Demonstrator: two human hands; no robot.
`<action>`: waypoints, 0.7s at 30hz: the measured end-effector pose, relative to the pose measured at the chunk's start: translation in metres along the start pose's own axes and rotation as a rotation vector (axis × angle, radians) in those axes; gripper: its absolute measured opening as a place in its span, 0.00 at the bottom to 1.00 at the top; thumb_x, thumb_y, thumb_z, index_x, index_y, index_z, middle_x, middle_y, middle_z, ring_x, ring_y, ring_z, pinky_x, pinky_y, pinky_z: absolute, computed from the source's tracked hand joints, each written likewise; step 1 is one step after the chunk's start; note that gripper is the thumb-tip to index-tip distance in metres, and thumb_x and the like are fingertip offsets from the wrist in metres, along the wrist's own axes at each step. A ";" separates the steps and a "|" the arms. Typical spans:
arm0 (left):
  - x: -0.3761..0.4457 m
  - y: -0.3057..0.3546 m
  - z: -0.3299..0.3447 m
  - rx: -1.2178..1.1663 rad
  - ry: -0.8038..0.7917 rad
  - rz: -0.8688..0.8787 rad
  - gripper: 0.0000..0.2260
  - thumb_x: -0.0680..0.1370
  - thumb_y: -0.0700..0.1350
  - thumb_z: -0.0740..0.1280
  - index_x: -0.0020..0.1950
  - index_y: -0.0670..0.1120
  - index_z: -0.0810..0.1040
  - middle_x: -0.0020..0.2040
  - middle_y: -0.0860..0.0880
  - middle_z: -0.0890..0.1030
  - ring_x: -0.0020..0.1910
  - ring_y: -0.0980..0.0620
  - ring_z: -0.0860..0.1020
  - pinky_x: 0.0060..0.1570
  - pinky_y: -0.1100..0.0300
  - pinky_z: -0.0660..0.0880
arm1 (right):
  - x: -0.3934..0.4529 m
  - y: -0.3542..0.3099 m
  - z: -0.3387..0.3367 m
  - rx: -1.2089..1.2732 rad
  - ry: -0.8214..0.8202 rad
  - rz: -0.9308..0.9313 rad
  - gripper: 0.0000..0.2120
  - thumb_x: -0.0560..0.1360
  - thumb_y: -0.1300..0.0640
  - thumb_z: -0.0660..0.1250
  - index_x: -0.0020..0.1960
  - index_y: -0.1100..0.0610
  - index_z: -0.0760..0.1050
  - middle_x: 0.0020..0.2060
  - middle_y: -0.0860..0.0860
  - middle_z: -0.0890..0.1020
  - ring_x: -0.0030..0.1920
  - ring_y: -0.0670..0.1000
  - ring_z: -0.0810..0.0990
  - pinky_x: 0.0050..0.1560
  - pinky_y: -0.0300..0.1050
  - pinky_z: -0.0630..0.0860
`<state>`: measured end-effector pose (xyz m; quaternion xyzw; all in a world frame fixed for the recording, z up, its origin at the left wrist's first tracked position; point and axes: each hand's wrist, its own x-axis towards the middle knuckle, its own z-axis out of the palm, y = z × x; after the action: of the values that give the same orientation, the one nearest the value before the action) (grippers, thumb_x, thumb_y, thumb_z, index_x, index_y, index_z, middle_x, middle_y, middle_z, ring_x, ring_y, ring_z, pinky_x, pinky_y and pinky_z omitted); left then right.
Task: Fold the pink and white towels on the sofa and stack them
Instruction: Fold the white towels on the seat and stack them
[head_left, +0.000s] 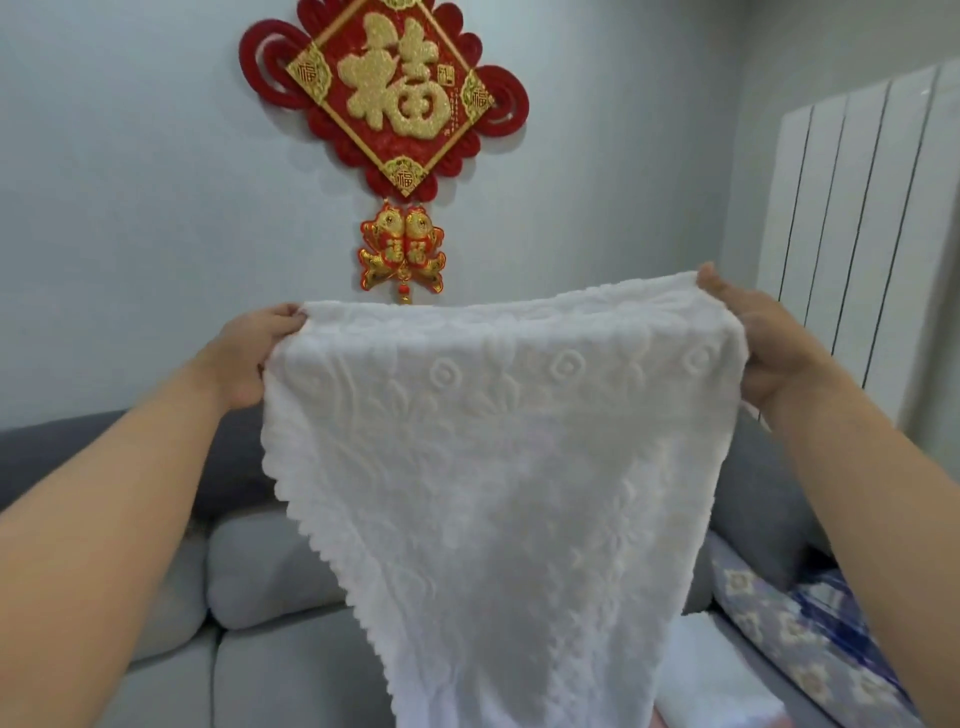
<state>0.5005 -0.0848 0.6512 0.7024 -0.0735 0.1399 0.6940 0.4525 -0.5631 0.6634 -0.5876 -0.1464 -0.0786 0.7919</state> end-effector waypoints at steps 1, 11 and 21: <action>-0.002 0.007 -0.002 0.021 -0.103 -0.058 0.10 0.82 0.42 0.62 0.54 0.46 0.84 0.53 0.44 0.84 0.45 0.50 0.84 0.42 0.58 0.82 | -0.003 -0.007 -0.001 0.027 -0.043 0.019 0.22 0.83 0.46 0.58 0.54 0.63 0.82 0.52 0.58 0.86 0.51 0.54 0.86 0.43 0.46 0.84; 0.027 -0.046 0.026 1.150 -0.231 -0.225 0.06 0.73 0.38 0.69 0.39 0.45 0.84 0.39 0.43 0.85 0.36 0.50 0.80 0.36 0.58 0.75 | 0.078 0.087 -0.079 -0.825 0.524 0.122 0.12 0.78 0.60 0.65 0.46 0.71 0.78 0.40 0.63 0.80 0.38 0.57 0.80 0.38 0.48 0.76; 0.084 -0.042 0.122 1.121 0.354 0.342 0.11 0.79 0.41 0.59 0.41 0.45 0.77 0.45 0.43 0.76 0.40 0.42 0.76 0.39 0.51 0.76 | 0.025 -0.006 -0.080 -0.397 0.804 -0.317 0.14 0.76 0.52 0.67 0.36 0.52 0.66 0.34 0.49 0.69 0.38 0.51 0.68 0.36 0.44 0.67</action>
<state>0.6044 -0.1976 0.6370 0.9049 0.0158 0.3813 0.1882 0.4851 -0.6397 0.6561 -0.6209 0.1018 -0.4461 0.6365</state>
